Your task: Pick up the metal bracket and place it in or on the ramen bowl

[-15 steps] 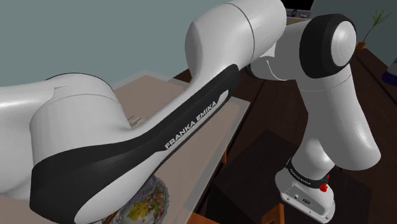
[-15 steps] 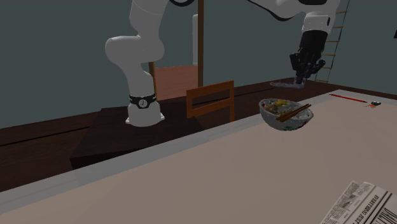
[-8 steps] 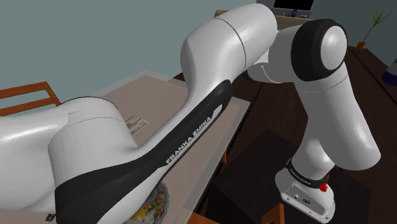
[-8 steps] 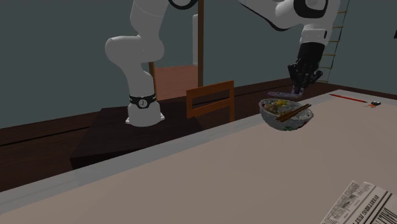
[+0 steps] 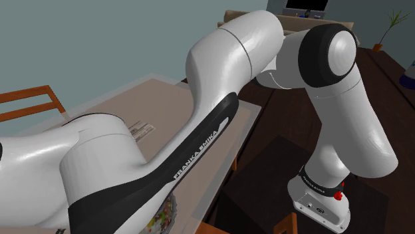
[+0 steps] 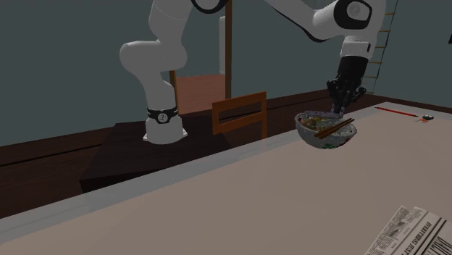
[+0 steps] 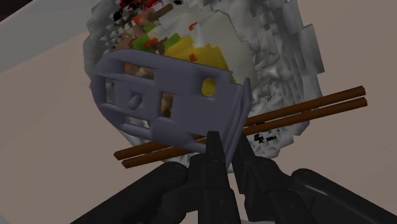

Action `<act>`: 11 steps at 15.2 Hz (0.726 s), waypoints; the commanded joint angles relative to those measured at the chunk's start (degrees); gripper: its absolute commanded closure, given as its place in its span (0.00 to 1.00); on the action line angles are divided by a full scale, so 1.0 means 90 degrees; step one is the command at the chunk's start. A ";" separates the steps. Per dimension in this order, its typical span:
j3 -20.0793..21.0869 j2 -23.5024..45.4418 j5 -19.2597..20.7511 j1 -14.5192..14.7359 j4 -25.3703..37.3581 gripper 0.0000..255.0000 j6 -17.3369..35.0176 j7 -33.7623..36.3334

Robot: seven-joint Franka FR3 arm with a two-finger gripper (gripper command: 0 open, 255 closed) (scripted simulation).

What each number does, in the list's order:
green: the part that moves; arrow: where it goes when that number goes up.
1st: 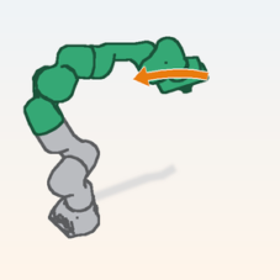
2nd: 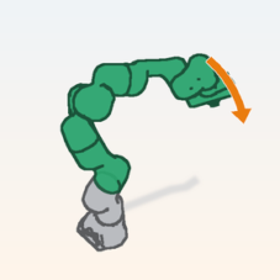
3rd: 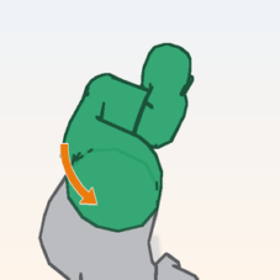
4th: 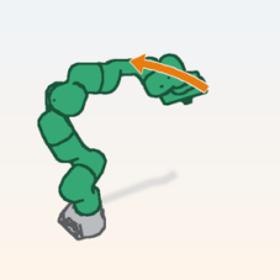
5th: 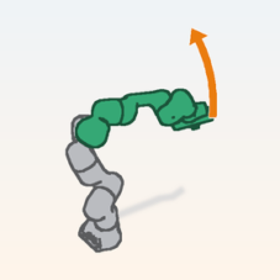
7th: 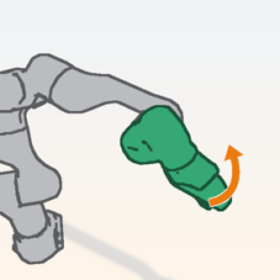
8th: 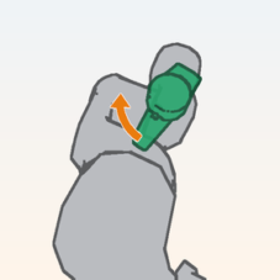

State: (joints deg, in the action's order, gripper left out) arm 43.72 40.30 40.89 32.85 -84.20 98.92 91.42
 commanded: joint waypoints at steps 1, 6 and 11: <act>0.0000 0.0000 0.0001 0.0000 -0.0002 1.00 0.0002 0.0002; 0.0000 0.0000 0.0000 0.0000 -0.0002 0.00 0.0002 0.0001; 0.0054 -0.0057 -0.0090 0.0130 0.0338 0.00 -0.0350 -0.0083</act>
State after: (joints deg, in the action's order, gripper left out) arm 44.05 39.88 40.36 33.44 -82.50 97.07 90.93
